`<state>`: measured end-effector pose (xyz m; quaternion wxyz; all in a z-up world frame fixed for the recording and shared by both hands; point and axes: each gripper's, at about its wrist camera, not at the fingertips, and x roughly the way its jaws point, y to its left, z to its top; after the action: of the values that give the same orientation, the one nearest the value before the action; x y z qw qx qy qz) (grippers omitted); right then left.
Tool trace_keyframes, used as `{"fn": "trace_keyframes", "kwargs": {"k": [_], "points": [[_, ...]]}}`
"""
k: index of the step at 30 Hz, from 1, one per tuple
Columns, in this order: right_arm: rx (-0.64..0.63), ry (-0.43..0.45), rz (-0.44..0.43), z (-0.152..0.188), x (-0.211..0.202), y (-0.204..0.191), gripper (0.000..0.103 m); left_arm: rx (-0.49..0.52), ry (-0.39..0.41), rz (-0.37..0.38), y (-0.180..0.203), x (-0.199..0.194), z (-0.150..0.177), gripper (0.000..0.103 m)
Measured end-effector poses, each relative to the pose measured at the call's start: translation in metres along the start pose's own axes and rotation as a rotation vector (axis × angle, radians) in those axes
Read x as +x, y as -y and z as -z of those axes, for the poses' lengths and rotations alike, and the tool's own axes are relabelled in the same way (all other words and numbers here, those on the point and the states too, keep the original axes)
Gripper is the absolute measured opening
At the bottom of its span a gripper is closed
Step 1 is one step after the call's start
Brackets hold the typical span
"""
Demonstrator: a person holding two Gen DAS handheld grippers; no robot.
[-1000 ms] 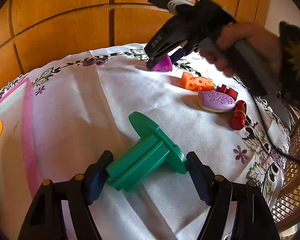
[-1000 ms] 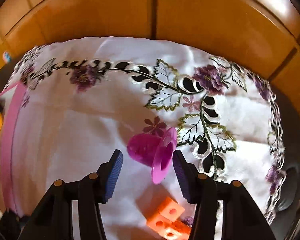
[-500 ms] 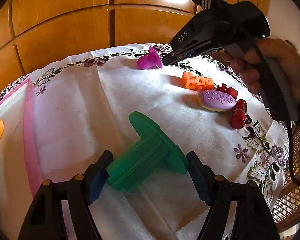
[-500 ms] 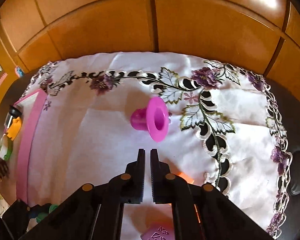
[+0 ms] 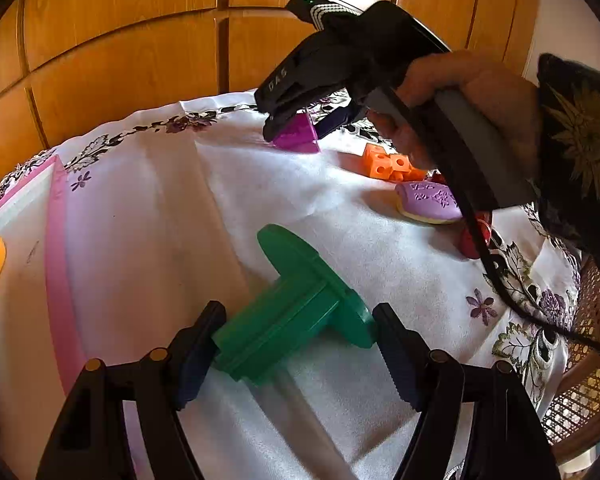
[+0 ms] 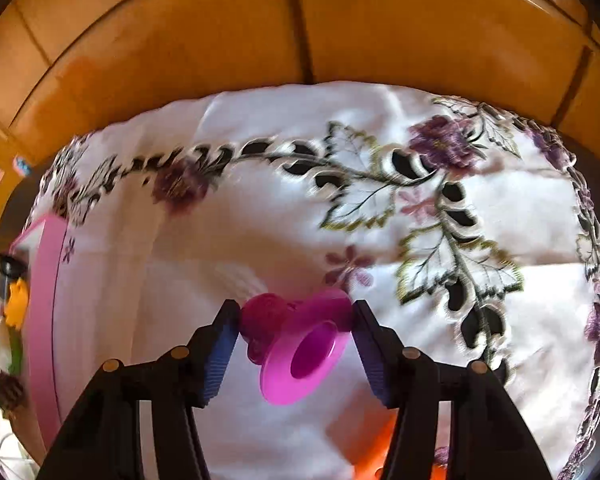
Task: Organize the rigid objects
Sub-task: 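Carry the green spool into the tray, stand it upright, open the left tool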
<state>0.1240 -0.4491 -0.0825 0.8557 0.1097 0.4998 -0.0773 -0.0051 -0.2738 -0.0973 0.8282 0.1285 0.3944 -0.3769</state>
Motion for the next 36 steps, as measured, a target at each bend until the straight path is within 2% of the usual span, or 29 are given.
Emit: {"fn": "trace_keyframes", "kwargs": {"k": [5,9,13,18,21,25,27,29,32,36], "points": [[-0.056,0.024,0.027,0.02,-0.013,-0.009,0.057,-0.006,0.004,-0.002,0.0,0.001,-0.001,0.075],[-0.047,0.053,-0.006,0.038,-0.033,-0.009,0.057,-0.026,0.008,-0.001,-0.001,-0.005,-0.003,0.075],[-0.053,0.059,-0.043,0.055,-0.042,-0.011,0.057,-0.045,0.041,0.005,-0.002,-0.024,-0.009,0.075],[-0.098,0.02,-0.032,0.064,-0.03,-0.021,0.057,-0.073,0.102,-0.03,-0.014,-0.059,-0.021,0.075],[-0.103,0.016,-0.04,0.065,-0.029,-0.024,0.057,-0.13,0.105,-0.082,-0.038,-0.074,-0.03,0.075],[-0.117,0.013,-0.041,0.064,-0.028,-0.025,0.057,-0.271,0.083,-0.138,-0.093,-0.082,-0.043,0.075],[-0.12,0.01,-0.043,0.063,-0.027,-0.028,0.057,-0.303,0.066,-0.184,-0.118,-0.081,-0.048,0.075],[-0.131,0.009,-0.041,0.062,-0.025,-0.031,0.057,-0.333,0.038,-0.238,-0.146,-0.074,-0.053,0.075],[-0.146,0.01,-0.038,0.063,-0.026,-0.033,0.057,-0.408,-0.028,-0.274,-0.187,-0.057,-0.056,0.075],[-0.147,0.007,-0.044,0.062,-0.025,-0.035,0.057,-0.475,-0.073,-0.295,-0.219,-0.037,-0.057,0.075]]}}
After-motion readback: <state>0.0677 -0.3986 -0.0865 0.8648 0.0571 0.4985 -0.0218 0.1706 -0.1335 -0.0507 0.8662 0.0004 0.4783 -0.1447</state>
